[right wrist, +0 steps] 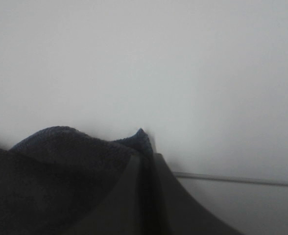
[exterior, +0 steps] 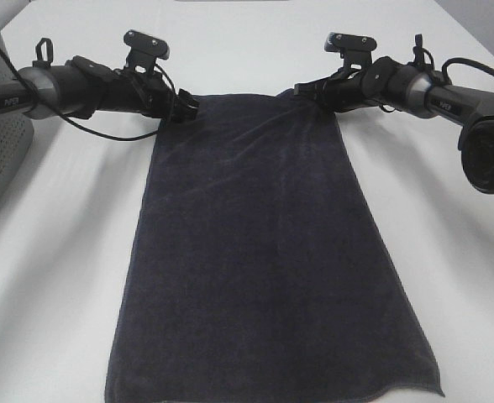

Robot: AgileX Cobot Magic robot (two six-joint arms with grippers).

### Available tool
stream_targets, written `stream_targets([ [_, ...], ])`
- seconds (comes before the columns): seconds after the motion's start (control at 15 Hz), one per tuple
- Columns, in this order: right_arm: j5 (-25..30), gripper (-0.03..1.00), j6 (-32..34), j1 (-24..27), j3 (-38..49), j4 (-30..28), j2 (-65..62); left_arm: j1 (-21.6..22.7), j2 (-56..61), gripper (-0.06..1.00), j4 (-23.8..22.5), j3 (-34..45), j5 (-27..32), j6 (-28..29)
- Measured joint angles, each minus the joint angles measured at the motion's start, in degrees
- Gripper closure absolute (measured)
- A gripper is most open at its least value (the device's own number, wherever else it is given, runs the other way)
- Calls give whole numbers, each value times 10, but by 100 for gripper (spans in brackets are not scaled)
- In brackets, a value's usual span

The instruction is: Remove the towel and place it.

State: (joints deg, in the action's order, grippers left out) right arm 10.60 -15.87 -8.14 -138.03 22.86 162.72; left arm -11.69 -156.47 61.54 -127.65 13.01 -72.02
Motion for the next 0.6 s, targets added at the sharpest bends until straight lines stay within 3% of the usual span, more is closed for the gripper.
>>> stream_targets([
  [0.2,2,92,5,6,0,-2,-1,0,0,26,0,0,0,0],
  [0.33,12,85,15,17,0,2,-1,0,0,26,0,0,0,0],
  [0.6,38,51,20,14,0,9,-28,0,0,26,0,0,1,0],
])
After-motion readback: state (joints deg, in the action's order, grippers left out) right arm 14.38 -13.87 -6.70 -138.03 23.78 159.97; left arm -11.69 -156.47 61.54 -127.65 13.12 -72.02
